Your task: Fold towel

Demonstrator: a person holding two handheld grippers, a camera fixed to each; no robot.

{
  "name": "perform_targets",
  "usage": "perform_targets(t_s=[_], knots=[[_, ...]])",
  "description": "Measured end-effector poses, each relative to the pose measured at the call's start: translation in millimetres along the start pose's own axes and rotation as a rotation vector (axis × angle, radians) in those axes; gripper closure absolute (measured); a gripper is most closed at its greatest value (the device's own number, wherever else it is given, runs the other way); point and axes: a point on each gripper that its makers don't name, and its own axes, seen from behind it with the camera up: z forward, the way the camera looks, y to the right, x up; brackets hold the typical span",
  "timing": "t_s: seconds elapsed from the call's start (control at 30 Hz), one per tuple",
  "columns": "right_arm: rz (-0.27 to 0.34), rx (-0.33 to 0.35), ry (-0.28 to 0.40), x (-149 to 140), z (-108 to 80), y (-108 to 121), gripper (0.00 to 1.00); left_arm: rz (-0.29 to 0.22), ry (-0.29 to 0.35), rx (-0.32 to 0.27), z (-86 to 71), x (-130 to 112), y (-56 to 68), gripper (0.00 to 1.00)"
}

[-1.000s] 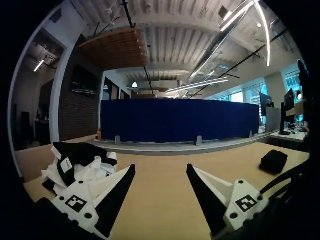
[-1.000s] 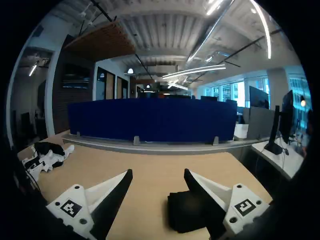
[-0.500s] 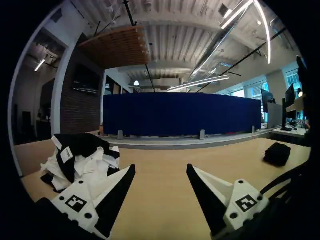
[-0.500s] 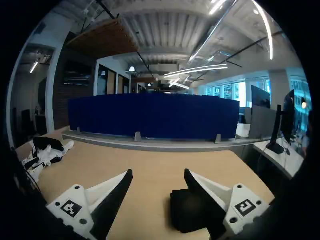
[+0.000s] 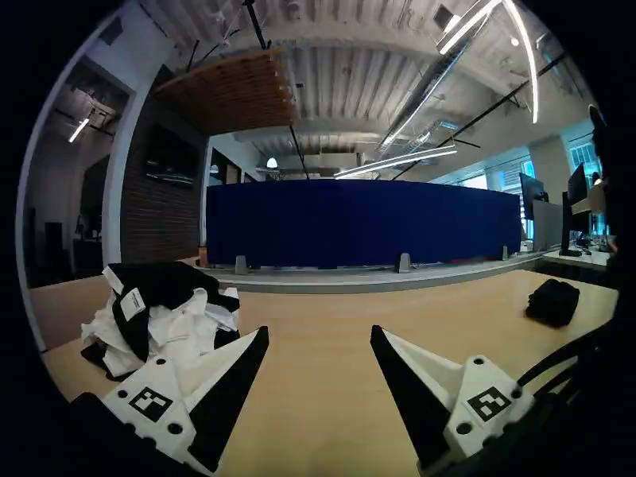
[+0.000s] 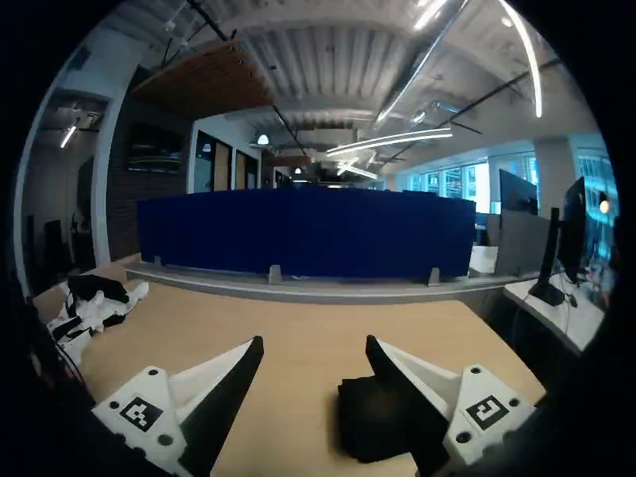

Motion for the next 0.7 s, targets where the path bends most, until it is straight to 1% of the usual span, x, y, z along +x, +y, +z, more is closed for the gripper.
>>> perform_targets(t_s=[0.27,0.4,0.57,0.7], knots=[[0.005,-0.013,0.053,15.2,-10.0,13.5,0.00,0.001,0.000,0.001,-1.1,0.8,0.0,0.05],[0.026,-0.027,0.089,21.3,-13.0,24.9,0.00,0.001,0.000,0.001,-1.5,0.7,0.3,0.05],[0.058,-0.044,0.123,14.1,-11.9,38.2,0.00,0.001,0.000,0.001,-1.3,1.0,0.4,0.05],[0.078,-0.052,0.130,-3.2,-8.4,45.2,0.00,0.001,0.000,0.001,-1.1,0.8,0.5,0.05]])
